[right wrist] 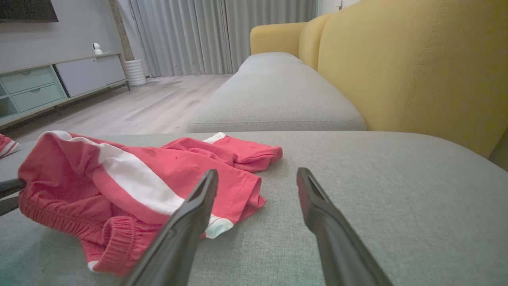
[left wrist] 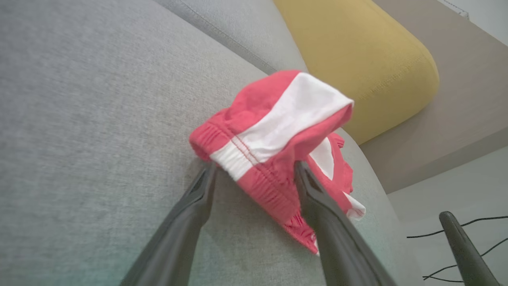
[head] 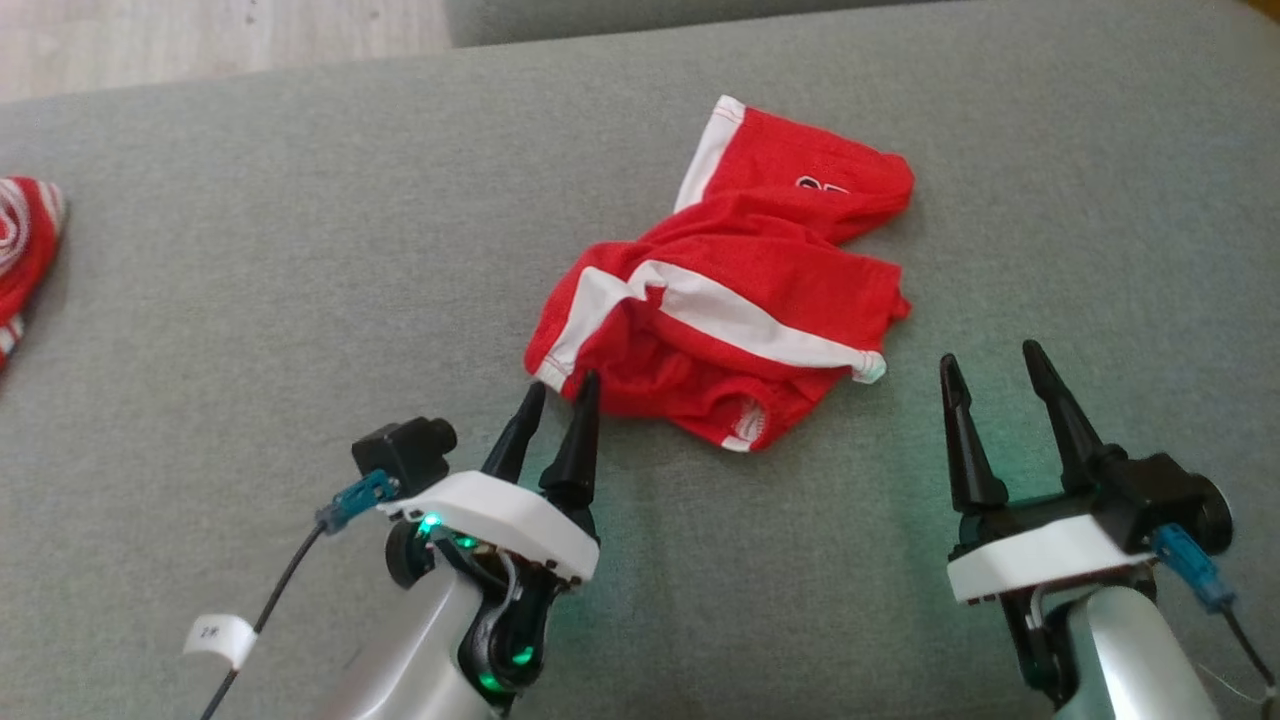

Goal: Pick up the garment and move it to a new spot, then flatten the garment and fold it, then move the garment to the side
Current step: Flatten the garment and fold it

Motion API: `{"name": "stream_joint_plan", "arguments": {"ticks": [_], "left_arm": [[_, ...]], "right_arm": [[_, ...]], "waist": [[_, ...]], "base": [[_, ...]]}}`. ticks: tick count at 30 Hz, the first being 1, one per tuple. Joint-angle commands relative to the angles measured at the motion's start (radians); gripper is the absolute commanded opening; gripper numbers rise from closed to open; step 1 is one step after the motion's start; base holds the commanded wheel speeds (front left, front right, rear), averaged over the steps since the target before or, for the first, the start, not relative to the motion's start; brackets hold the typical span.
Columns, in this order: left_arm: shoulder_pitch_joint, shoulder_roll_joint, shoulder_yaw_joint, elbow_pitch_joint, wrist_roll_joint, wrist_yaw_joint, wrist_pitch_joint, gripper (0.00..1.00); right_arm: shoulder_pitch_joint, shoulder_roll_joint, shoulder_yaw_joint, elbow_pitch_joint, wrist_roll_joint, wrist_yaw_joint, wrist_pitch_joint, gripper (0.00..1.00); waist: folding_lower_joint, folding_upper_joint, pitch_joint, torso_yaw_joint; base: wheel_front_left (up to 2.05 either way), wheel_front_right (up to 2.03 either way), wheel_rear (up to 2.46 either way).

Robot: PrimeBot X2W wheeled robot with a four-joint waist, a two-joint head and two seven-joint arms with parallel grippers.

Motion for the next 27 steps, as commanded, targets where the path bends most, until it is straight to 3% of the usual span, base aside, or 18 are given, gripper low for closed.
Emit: {"name": "stream_joint_plan", "arguments": {"ticks": [1,12,20,22,25,27], "left_arm": [[-0.047,-0.001,0.012,-0.017,-0.014,-0.001,-0.011,1.00],[-0.089,-0.001,0.012,-0.048,-0.141,-0.032,-0.118,1.00],[-0.098,-0.001,0.012,-0.066,-0.242,-0.051,-0.140,1.00],[-0.106,-0.001,0.009,-0.059,-0.269,-0.050,-0.142,0.88],[-0.130,-0.001,0.002,-0.033,-0.279,-0.043,-0.149,0.53],[-0.148,-0.001,0.002,-0.015,-0.288,-0.040,-0.158,0.40]], "right_arm": [[-0.034,-0.004,0.025,-0.036,-0.003,-0.001,-0.011,1.00],[-0.049,-0.004,0.017,-0.039,0.000,-0.001,-0.011,1.00],[-0.054,-0.004,0.018,-0.039,0.003,-0.001,-0.011,1.00],[-0.056,-0.004,0.020,-0.040,0.003,-0.001,-0.011,1.00],[-0.061,-0.004,0.027,-0.041,0.003,-0.001,-0.011,1.00],[-0.063,-0.004,0.032,-0.040,0.003,-0.001,-0.011,1.00]], "waist": [[-0.0002,0.0000,0.014,-0.014],[-0.0002,0.0000,0.035,-0.031],[-0.0002,0.0000,0.041,-0.035],[-0.0002,0.0000,0.044,-0.037],[-0.0002,0.0000,0.048,-0.041],[-0.0002,0.0000,0.051,-0.044]], "base": [[0.00,0.00,0.00],[0.00,0.00,0.00],[0.00,0.00,0.00],[0.00,0.00,0.00],[0.00,0.00,0.00],[0.00,0.00,0.00]]}}
